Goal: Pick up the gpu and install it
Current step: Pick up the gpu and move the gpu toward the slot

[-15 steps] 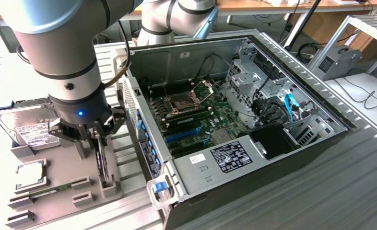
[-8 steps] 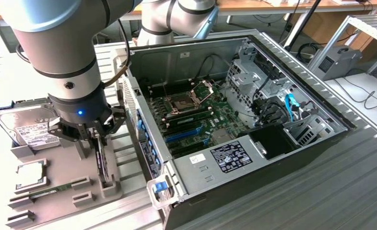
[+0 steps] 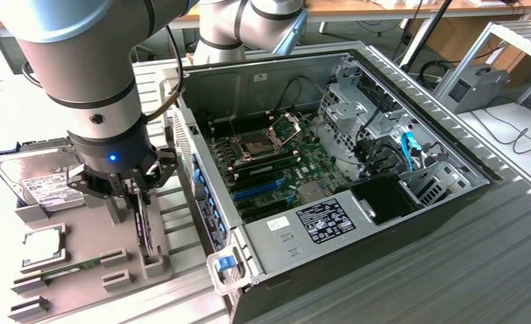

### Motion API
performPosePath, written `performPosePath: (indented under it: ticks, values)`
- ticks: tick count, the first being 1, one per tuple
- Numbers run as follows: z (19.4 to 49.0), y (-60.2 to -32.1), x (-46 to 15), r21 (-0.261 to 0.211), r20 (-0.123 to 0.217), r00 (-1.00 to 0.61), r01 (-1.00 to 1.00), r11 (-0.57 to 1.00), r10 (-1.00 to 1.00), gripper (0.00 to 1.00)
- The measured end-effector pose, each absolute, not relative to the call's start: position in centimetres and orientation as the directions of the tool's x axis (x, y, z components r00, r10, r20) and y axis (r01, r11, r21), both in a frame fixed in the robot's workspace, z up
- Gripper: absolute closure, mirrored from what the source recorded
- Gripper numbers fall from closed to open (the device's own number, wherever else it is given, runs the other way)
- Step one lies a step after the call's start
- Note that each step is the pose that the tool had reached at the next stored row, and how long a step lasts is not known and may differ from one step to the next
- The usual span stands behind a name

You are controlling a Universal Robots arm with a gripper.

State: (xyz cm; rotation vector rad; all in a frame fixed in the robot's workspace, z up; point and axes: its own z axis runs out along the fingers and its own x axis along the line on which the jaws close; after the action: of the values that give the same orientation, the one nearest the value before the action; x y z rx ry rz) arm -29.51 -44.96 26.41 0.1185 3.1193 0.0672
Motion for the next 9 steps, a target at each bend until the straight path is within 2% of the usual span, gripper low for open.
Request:
performPosePath:
  ticks: [9]
  values:
    - [26.66,-44.96,-29.51,0.044,-0.018,-0.997,0.075,0.996,0.076,0.72]
